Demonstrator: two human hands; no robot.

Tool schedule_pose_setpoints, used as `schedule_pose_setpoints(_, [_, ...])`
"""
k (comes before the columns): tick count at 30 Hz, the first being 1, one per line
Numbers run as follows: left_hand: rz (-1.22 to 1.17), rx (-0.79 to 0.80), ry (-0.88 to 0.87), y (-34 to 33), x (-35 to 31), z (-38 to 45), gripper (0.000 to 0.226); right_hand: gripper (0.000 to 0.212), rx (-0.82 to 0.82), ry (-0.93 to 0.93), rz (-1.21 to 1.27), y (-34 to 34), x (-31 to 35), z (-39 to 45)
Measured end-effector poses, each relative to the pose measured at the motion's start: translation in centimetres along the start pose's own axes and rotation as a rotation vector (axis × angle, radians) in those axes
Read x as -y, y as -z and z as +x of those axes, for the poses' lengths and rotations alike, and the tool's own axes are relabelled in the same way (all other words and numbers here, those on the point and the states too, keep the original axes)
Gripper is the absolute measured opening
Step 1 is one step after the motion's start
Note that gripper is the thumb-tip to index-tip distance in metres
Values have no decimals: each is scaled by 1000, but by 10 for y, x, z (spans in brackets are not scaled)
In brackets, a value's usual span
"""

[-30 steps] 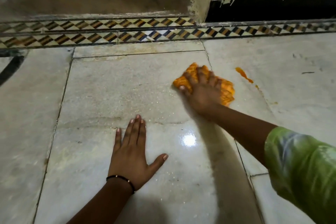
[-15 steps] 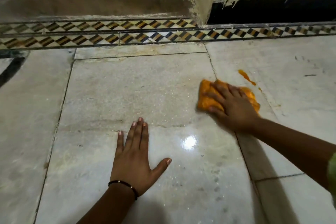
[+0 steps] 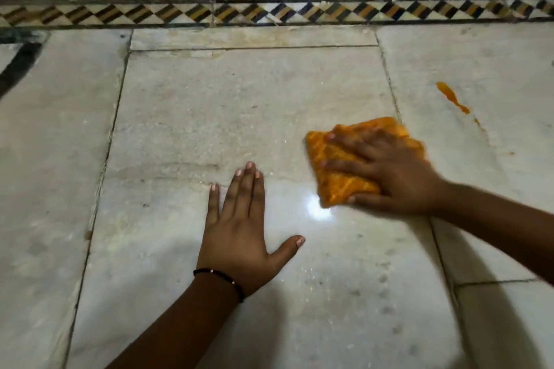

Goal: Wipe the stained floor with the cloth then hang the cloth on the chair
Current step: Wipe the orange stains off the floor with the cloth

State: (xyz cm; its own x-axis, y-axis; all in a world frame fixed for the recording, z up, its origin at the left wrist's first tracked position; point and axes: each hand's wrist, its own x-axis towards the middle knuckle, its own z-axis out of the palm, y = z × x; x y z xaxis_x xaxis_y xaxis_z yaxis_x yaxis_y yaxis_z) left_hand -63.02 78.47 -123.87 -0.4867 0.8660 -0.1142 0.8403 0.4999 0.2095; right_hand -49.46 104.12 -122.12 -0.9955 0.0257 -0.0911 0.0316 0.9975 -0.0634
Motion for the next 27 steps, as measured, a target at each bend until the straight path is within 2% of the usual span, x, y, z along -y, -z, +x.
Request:
schedule_pose_setpoints(2, [-1, 4, 5, 1, -1, 0, 102, 65, -19, -121, 14, 4, -22, 1])
schedule_pose_setpoints(4, [0, 19, 12, 2, -1, 1, 103, 64, -93, -337, 36, 6, -33, 30])
schedule_pose_setpoints(6, [-3, 16, 14, 2, -1, 2, 103, 65, -131, -550, 69, 8, -33, 75])
schedule_pose_setpoints(8, [-6, 22, 12, 4, -2, 1, 103, 66, -112, -657, 103, 12, -20, 112])
schedule_pose_setpoints(10, [-1, 25, 11, 5, -2, -1, 102, 66, -67, -581, 74, 14, 0, 129])
schedule_pose_setpoints(13, [-2, 8, 9, 5, -2, 0, 102, 64, -34, -324, 4, 11, 30, 112])
schedule_pose_setpoints(16, [2, -4, 1, 4, -1, 0, 102, 63, -26, -97, -53, 6, 41, 50])
schedule_pose_setpoints(19, [0, -11, -1, 3, -1, 0, 103, 61, 13, 41, -108, 3, 4, -30])
schedule_pose_setpoints(21, [5, -14, 8, 3, -2, -1, 103, 59, 13, -97, -72, 3, -29, -66])
schedule_pose_setpoints(25, [27, -8, 13, 4, -5, -2, 104, 65, -116, -741, 42, -2, -42, -48])
schedule_pose_setpoints(27, [37, -1, 14, 3, -3, -2, 105, 68, -72, -835, 103, 1, -24, -23])
